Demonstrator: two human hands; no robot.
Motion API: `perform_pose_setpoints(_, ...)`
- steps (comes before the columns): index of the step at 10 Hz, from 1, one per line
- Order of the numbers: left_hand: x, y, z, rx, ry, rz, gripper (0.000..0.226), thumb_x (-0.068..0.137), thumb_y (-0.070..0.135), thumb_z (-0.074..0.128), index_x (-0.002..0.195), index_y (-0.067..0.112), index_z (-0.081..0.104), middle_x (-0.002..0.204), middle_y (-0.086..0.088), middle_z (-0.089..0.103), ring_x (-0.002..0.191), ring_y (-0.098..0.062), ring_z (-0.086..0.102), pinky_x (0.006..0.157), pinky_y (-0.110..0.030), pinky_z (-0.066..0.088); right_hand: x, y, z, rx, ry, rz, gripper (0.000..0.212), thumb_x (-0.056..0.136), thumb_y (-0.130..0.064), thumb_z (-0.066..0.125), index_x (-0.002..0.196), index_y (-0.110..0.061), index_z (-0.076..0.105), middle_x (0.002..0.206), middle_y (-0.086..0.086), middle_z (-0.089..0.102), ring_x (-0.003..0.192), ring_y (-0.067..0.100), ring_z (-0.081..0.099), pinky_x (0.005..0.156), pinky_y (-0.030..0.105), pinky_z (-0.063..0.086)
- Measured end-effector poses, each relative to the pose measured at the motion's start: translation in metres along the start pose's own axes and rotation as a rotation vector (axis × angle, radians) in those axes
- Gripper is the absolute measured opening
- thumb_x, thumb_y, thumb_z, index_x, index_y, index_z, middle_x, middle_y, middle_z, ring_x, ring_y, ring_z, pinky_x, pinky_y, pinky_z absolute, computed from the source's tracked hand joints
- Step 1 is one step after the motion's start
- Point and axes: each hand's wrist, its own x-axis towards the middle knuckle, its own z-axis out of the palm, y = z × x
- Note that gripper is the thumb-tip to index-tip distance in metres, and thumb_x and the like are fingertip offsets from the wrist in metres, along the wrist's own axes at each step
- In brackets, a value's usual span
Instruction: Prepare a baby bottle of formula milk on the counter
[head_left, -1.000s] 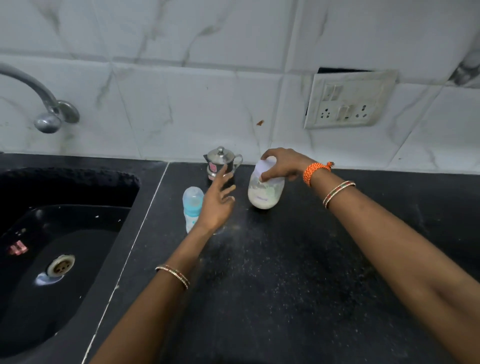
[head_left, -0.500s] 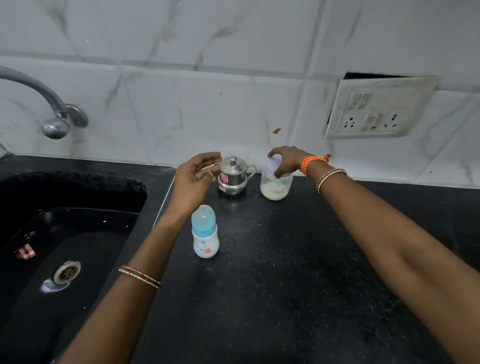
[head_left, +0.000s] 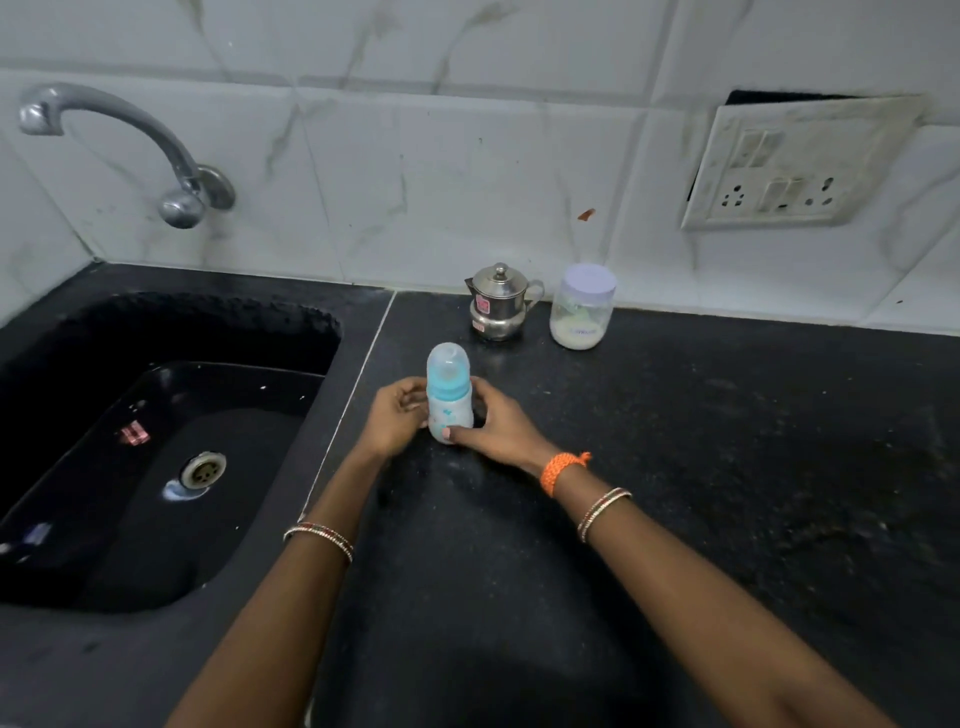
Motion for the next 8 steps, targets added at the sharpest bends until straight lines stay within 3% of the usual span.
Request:
perform_pose_setpoints(1, -0.007, 0.000, 0.004, -0.116, 0.033, -0.028, 0.028, 0.086, -0.017, 0.049, 0.113, -0.010, 0.054, 0.084, -0.007, 0.064, 0.065, 0.001, 0.067, 0.059, -0.015, 0.055, -0.004, 0.002, 0.008, 0.165, 0.163, 0.048, 0.056, 0.070, -0.010, 0.081, 0.121, -0.008, 0.057, 0.121, 0.011, 0.065, 0.109, 0.021, 0.062, 0.094, 0.031, 0.049)
perform_pose_setpoints(2, -0.010, 0.008, 0.011, -0.186, 0.005, -0.063, 0.029, 0.089, -0.014, 0.046, 0.110, 0.002, 0.057, 0.102, -0.013, 0.063, 0.085, -0.015, 0.064, 0.065, -0.023, 0.056, -0.006, 0.008, -0.015, 0.161, 0.228, 0.085, 0.057, 0.067, -0.008, 0.083, 0.119, -0.007, 0.060, 0.121, 0.010, 0.065, 0.105, 0.018, 0.062, 0.092, 0.026, 0.048)
perform_pose_setpoints(3, -0.011, 0.012, 0.020, -0.130, -0.029, -0.076, 0.030, 0.090, -0.011, 0.046, 0.107, 0.010, 0.059, 0.108, -0.010, 0.062, 0.096, -0.019, 0.058, 0.073, -0.029, 0.051, -0.009, 0.024, -0.043, 0.161, 0.297, 0.120, 0.057, 0.069, -0.010, 0.082, 0.122, -0.007, 0.058, 0.125, 0.009, 0.063, 0.108, 0.016, 0.060, 0.095, 0.027, 0.046)
perform_pose_setpoints(5, -0.024, 0.012, 0.047, 0.008, -0.053, -0.082, 0.032, 0.091, -0.009, 0.045, 0.110, 0.012, 0.060, 0.115, -0.009, 0.064, 0.102, -0.014, 0.058, 0.071, -0.023, 0.051, -0.015, 0.044, -0.059, 0.233, 0.172, 0.164, 0.062, 0.076, -0.002, 0.075, 0.132, -0.003, 0.049, 0.135, 0.013, 0.056, 0.124, 0.023, 0.054, 0.107, 0.036, 0.041)
perform_pose_setpoints(6, -0.033, 0.015, 0.058, 0.073, -0.064, -0.081, 0.038, 0.089, -0.013, 0.043, 0.117, 0.007, 0.059, 0.118, -0.009, 0.063, 0.103, -0.013, 0.057, 0.071, -0.021, 0.050, -0.017, 0.040, -0.066, 0.220, 0.076, 0.192, 0.065, 0.079, 0.001, 0.071, 0.136, -0.004, 0.043, 0.139, 0.013, 0.051, 0.129, 0.025, 0.049, 0.106, 0.032, 0.038)
perform_pose_setpoints(7, -0.045, 0.018, 0.064, 0.153, -0.043, -0.023, 0.047, 0.084, -0.019, 0.039, 0.123, 0.001, 0.055, 0.121, -0.013, 0.061, 0.107, -0.014, 0.056, 0.083, -0.025, 0.050, -0.021, 0.041, -0.073, 0.174, 0.069, 0.211, 0.087, 0.076, -0.002, 0.075, 0.146, -0.013, 0.026, 0.148, 0.009, 0.041, 0.136, 0.024, 0.039, 0.111, 0.036, 0.032)
perform_pose_setpoints(8, -0.054, 0.019, 0.064, 0.216, 0.020, 0.035, 0.050, 0.083, -0.020, 0.041, 0.128, -0.001, 0.051, 0.127, -0.016, 0.057, 0.122, -0.024, 0.053, 0.104, -0.026, 0.040, -0.031, 0.040, -0.078, 0.137, 0.243, 0.235, 0.091, 0.076, -0.007, 0.074, 0.149, -0.018, 0.020, 0.152, 0.007, 0.034, 0.138, 0.023, 0.034, 0.114, 0.039, 0.030)
